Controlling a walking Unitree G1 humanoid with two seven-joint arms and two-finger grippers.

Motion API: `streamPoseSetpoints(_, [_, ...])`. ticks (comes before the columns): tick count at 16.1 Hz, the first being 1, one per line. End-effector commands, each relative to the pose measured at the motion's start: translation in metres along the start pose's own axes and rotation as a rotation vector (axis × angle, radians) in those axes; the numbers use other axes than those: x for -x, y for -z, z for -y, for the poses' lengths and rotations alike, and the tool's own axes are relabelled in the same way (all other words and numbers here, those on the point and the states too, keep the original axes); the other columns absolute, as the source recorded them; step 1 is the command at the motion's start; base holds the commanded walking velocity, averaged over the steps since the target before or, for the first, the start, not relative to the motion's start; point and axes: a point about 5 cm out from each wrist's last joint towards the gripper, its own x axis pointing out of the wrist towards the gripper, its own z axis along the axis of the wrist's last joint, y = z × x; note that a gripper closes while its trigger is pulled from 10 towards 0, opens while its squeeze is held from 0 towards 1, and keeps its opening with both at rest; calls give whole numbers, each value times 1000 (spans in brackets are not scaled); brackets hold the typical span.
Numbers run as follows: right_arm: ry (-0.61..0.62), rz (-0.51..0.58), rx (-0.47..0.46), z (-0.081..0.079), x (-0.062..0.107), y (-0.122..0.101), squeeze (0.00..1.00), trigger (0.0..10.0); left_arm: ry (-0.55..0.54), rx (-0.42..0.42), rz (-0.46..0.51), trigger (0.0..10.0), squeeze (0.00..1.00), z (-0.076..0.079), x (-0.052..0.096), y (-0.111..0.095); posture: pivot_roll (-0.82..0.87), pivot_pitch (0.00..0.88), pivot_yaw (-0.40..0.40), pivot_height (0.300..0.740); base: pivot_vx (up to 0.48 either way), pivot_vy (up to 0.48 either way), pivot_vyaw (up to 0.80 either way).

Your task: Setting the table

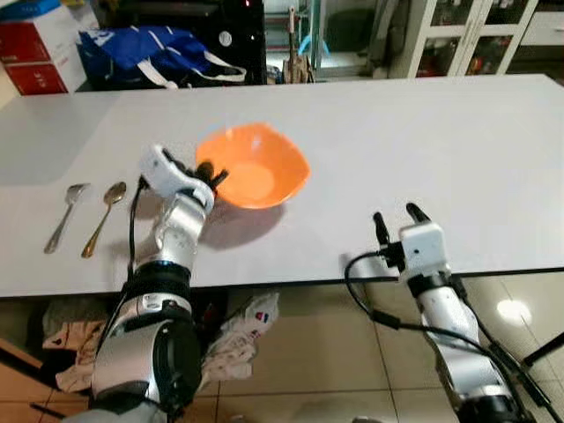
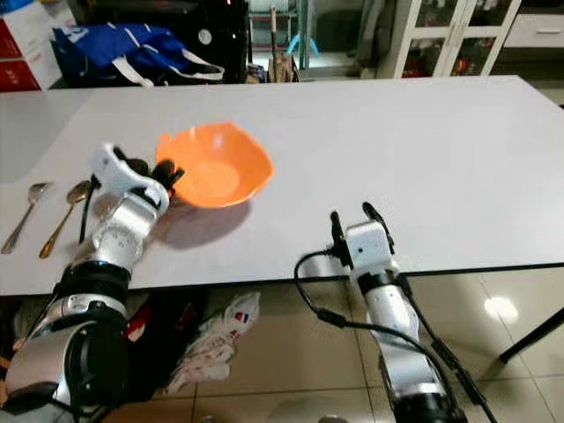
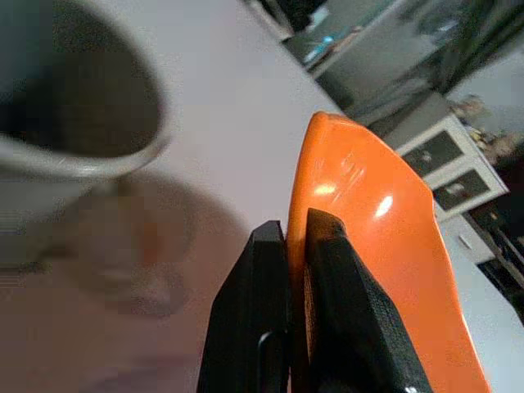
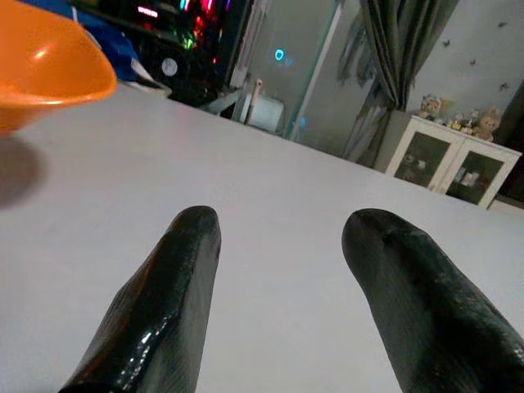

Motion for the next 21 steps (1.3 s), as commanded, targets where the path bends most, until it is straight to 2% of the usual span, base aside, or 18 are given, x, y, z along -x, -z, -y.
streamPoseSetpoints(1, [-7, 24, 10, 2, -2, -7, 0, 10000, 14, 32, 41, 0, 0, 12, -4, -10, -183, 0, 69, 740, 0, 0, 0])
streamPoseSetpoints(11, [-32, 10, 20, -4, -1, -5, 0, 10000, -54, 67, -39, 0, 0, 3, -2, 27, -181, 0, 66, 740, 0, 0, 0])
streamPoseSetpoints(15, [-39, 6, 23, -3, -1, -4, 0, 10000, -78, 64, -54, 0, 0, 1, -1, 36, -179, 0, 67, 740, 0, 0, 0])
streamPoseSetpoints(20, [-41, 3, 21, -3, 1, -3, 0, 10000, -108, -5, -62, 0, 0, -7, 2, 41, -179, 0, 72, 740, 0, 0, 0])
streamPoseSetpoints(21, [-42, 1, 21, -3, 1, -3, 0, 10000, -109, -11, -65, 1490, 0, -8, 3, 42, -179, 0, 72, 740, 0, 0, 0])
